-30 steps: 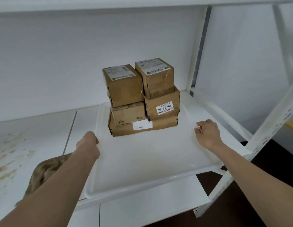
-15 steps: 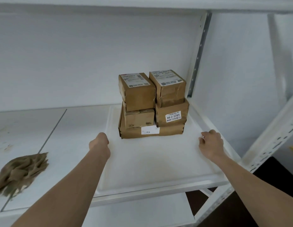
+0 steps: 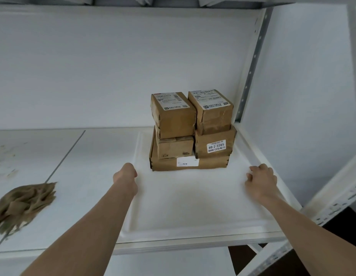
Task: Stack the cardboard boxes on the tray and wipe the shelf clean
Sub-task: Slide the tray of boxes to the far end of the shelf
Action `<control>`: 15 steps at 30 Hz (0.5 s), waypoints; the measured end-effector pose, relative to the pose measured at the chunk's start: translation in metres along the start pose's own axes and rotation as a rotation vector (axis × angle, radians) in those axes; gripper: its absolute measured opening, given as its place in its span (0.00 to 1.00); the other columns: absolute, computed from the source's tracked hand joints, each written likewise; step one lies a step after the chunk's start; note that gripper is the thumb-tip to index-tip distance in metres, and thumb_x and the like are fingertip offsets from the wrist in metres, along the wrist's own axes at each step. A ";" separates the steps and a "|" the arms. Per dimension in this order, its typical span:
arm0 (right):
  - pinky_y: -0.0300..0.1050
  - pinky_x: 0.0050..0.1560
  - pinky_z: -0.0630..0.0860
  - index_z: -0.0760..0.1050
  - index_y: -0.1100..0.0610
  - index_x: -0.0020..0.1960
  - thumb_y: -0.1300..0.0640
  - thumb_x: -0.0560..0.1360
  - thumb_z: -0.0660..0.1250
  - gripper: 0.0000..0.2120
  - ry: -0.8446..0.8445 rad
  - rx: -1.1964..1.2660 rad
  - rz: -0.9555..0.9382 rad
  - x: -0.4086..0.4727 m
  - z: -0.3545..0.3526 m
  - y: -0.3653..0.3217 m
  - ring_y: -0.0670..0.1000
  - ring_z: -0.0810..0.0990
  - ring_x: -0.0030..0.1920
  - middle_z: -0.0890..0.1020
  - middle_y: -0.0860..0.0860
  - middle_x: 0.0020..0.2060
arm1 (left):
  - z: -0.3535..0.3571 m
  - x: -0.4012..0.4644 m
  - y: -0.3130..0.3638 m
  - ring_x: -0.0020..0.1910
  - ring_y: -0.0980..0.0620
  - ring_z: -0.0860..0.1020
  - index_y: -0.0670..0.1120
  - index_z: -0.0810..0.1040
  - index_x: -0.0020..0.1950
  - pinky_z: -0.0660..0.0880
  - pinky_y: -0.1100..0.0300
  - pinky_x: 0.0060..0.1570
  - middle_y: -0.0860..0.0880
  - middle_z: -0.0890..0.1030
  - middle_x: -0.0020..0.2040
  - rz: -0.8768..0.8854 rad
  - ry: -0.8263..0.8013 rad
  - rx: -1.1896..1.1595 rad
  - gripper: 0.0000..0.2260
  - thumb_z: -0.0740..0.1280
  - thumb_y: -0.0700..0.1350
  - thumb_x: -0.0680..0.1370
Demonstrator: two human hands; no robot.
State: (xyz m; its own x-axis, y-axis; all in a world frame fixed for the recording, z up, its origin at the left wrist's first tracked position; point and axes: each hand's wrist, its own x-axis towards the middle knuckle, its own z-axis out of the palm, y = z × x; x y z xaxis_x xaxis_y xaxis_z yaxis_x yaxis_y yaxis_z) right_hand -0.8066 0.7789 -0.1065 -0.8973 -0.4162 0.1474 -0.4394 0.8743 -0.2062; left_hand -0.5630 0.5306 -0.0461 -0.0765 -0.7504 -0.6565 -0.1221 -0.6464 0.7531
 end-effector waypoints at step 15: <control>0.49 0.53 0.64 0.76 0.61 0.53 0.59 0.78 0.59 0.10 0.006 -0.030 -0.014 0.007 0.008 0.006 0.58 0.69 0.55 0.72 0.56 0.51 | 0.008 0.009 -0.001 0.50 0.41 0.66 0.42 0.63 0.37 0.64 0.54 0.50 0.46 0.66 0.42 -0.001 0.015 -0.024 0.07 0.58 0.34 0.73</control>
State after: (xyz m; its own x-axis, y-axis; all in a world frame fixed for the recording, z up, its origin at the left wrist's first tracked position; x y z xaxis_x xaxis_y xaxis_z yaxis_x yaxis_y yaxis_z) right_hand -0.8159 0.7789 -0.1145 -0.8908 -0.4269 0.1559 -0.4503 0.8756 -0.1747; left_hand -0.5711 0.5257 -0.0532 -0.0612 -0.7520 -0.6564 -0.0982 -0.6499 0.7537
